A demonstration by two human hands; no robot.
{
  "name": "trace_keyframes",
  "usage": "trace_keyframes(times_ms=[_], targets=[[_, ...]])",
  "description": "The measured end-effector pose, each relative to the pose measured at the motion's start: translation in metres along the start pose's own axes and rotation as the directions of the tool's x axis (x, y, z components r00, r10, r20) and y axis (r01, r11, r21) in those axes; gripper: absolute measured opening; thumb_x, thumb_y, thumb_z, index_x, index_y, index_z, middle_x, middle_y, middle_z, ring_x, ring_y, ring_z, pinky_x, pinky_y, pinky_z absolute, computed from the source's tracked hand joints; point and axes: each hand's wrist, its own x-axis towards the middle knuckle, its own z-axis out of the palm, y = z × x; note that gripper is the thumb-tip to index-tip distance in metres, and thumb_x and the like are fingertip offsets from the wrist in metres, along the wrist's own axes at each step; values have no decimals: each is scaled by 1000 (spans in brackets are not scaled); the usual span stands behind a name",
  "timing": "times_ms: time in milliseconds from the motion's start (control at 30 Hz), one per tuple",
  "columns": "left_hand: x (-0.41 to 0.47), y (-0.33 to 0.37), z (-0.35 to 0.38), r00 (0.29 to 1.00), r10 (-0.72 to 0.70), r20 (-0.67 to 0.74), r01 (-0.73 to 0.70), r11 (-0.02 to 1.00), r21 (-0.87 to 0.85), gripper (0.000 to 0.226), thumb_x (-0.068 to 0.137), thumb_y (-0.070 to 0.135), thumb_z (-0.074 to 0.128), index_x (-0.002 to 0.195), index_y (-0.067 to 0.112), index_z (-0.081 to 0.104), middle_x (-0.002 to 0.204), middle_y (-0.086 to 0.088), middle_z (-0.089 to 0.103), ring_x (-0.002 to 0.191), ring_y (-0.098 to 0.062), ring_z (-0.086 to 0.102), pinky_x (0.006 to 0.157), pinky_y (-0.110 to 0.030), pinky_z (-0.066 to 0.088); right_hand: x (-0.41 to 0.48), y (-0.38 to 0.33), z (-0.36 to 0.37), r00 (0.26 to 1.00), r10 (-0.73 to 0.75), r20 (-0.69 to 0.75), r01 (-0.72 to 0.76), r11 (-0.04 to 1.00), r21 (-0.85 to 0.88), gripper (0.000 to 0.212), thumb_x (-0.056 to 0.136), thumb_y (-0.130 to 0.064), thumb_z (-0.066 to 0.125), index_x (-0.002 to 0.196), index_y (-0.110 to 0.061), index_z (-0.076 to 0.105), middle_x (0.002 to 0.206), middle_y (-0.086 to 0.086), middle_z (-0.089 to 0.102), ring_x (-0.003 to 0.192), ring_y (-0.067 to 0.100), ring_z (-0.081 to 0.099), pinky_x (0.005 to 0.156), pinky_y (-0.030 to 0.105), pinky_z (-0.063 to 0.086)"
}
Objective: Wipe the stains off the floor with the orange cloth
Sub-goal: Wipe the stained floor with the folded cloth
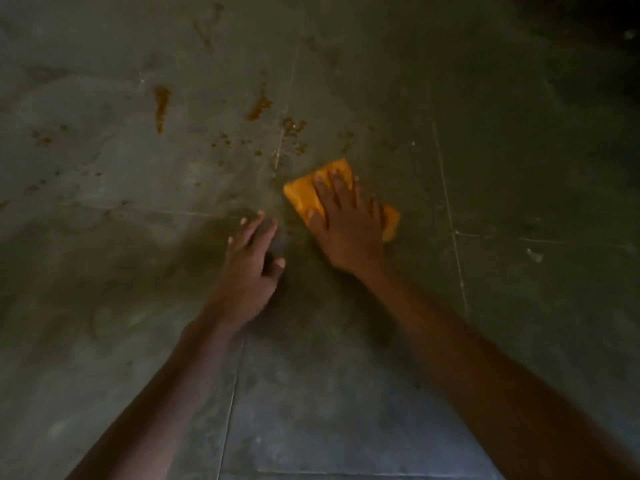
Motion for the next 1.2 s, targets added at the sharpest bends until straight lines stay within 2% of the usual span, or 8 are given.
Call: trace_keyframes(times_ms=[133,233,367,433,700,967,1133,1200], targets=[[21,-6,18,995,37,96,-61,962,266,74,93,51,30,155,19,7,163,0,-10,149,-20,-15,118,-35,-12,-157,18,-18,999,-48,-3,48,998,-35,62,99,-56,28,157,-36,19,166,-6,17,147,30,29,109,53,33],[22,-13,28,995,62,79,-86,932,353,84,79,57,7,154,19,3,161,2,-11,149,-19,-13,118,-34,-10,-132,49,-18,1000,-15,23,16,999,-39,64,95,-60,30,155,-39,22,165,-7,19,148,30,28,111,53,32],[22,-14,25,994,58,91,-89,917,388,83,80,55,11,155,18,10,164,-3,1,151,-25,-3,120,-42,-1,39,67,-10,987,152,49,-151,988,-20,66,97,-60,26,157,-34,14,167,-1,9,152,36,5,121,58,7],[23,-10,22,993,38,112,-79,915,396,84,79,54,10,155,18,9,164,-3,0,151,-25,-4,120,-40,-3,68,69,-8,973,221,63,-223,975,17,67,98,-58,28,158,-33,11,168,-1,6,153,35,4,121,58,6],[24,-9,20,991,24,129,-73,920,384,81,82,54,13,155,19,6,163,-2,-4,151,-23,-7,119,-38,-6,-224,74,-43,999,-20,44,20,1000,1,63,98,-58,30,156,-35,21,166,-5,16,151,28,21,112,54,30],[27,-1,20,993,-40,113,-4,931,365,75,97,28,51,156,20,5,164,0,-8,151,-23,-10,120,-38,-8,-10,131,-21,912,409,-36,-408,913,12,65,99,-55,29,157,-33,13,167,-1,11,152,35,12,119,57,16],[23,5,18,991,-70,117,23,931,365,86,78,56,17,155,22,4,163,3,-7,151,-19,-10,120,-38,-6,-179,89,-31,998,-63,10,63,998,-3,59,100,-56,26,156,-40,16,166,-6,16,149,28,26,113,52,28],[25,-1,19,990,-63,125,14,933,360,94,70,61,7,153,19,-5,162,4,-13,149,-17,-14,120,-37,-9,-172,122,-30,995,-97,22,97,995,-7,59,99,-59,21,152,-37,30,163,-1,25,144,31,37,113,49,28]])
